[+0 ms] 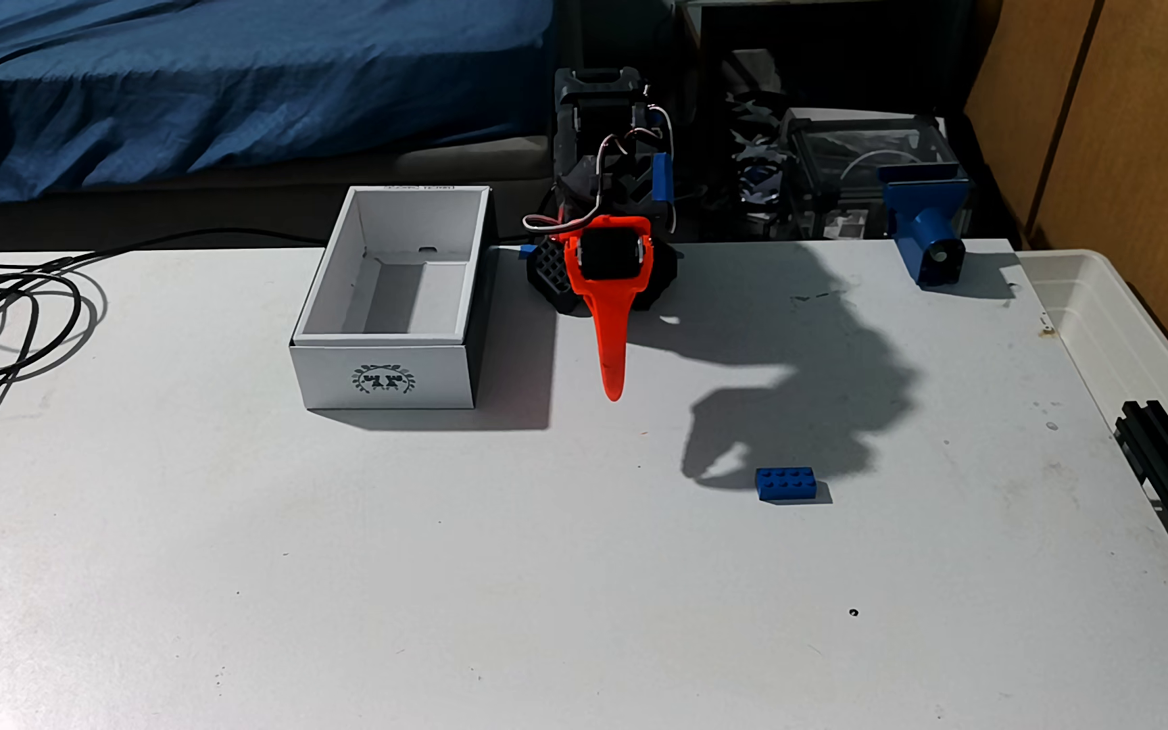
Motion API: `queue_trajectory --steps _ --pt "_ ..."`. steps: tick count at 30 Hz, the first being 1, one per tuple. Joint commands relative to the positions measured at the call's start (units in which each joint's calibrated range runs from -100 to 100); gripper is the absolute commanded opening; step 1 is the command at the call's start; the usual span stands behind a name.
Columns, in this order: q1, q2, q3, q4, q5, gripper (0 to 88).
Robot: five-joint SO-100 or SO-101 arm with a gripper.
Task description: Grab the blue brick and place in box
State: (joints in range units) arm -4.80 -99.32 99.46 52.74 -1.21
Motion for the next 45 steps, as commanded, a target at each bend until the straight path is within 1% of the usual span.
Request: queue_trajectory --steps 1,3,6,10,11,17,22,30,33,35,39,41,45 --pt "0.27 -0.59 -0.17 0.12 0.18 0.9" --pt "1.01 -0.59 -0.17 0.12 0.24 0.9" --pt "5.54 -0.42 -1.95 1.33 0.61 1.0" --pt "12.6 -0.34 -11.44 7.36 6.66 1.0" --pt "13.86 -0.34 -14.46 8.31 7.45 1.1" --pt "19.88 0.59 -32.65 12.96 7.71 1.2" --pt "22.63 12.69 -46.4 15.63 7.71 1.2" --pt "21.96 44.48 -75.77 25.02 7.08 1.0" --pt "18.24 55.05 -85.44 31.23 6.97 1.2" --pt "15.94 61.82 -90.77 36.05 5.34 1.0" --pt "10.74 73.4 -97.51 43.98 1.5 1.2" --pt "8.36 78.22 -98.66 46.48 0.5 1.1" --pt "3.46 85.24 -97.42 46.74 -1.66 0.9"
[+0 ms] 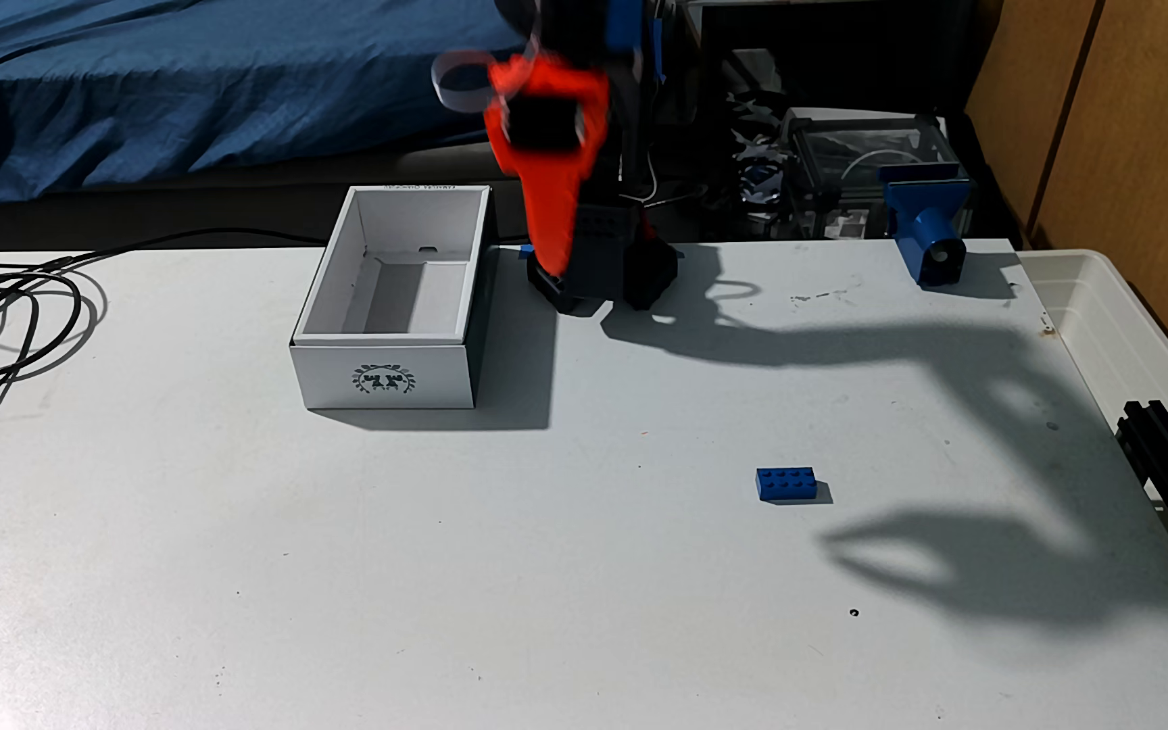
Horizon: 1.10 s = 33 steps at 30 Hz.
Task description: Grab the blue brick and place in box
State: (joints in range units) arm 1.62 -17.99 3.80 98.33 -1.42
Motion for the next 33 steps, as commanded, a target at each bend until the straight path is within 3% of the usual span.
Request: queue_trajectory --steps 1,14,25,33 --pt "-4.15 5.6 -1.76 1.15 -1.92 0.9" --pt "-16.11 19.81 -1.94 -4.28 -6.39 1.2" --pt "-17.37 21.41 -0.69 -12.12 -12.97 1.2" --pt "-17.52 20.48 7.47 -20.05 -12.97 1.3"
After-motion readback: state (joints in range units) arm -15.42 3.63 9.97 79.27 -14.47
